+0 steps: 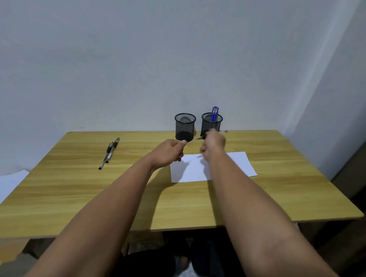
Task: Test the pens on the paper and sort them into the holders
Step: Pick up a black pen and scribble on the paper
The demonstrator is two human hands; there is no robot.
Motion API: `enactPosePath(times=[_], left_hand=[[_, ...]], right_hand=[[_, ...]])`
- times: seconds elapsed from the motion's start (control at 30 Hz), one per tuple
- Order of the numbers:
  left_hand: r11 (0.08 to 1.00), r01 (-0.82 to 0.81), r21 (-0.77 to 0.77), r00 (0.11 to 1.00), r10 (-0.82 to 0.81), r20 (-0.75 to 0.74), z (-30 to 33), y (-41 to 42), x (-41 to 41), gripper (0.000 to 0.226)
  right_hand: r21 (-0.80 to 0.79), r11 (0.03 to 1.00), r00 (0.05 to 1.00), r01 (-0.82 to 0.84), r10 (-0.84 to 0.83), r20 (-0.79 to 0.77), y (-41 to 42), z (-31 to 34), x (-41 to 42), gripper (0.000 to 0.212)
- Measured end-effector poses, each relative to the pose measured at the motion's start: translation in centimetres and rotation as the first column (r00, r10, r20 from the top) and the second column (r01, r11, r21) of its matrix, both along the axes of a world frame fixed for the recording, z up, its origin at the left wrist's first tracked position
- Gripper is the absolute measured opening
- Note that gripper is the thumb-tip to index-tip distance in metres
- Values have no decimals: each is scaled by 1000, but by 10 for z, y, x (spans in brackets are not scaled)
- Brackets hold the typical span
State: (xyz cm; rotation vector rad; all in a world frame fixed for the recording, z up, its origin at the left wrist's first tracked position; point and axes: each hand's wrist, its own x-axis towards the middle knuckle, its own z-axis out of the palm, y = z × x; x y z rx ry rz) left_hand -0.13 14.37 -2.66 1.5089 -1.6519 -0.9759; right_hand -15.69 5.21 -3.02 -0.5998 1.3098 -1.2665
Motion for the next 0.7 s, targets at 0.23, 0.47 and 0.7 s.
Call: enactPosePath(times=[0.23, 0.47, 0.7], left_hand=[[946, -253, -203, 665, 322, 674, -48, 5, 74, 36], [924, -277, -263, 420, 363, 832, -75, -15, 87, 36], [902, 34, -430, 676, 296, 675, -78, -22, 63, 47]], right_hand=[[-108, 994, 994, 18, -30, -105, -24, 13, -62, 25], [-277, 948, 939, -155, 54, -341, -24, -23, -62, 22], [-311, 908, 891, -280, 126, -435, -21, -44, -48, 31]])
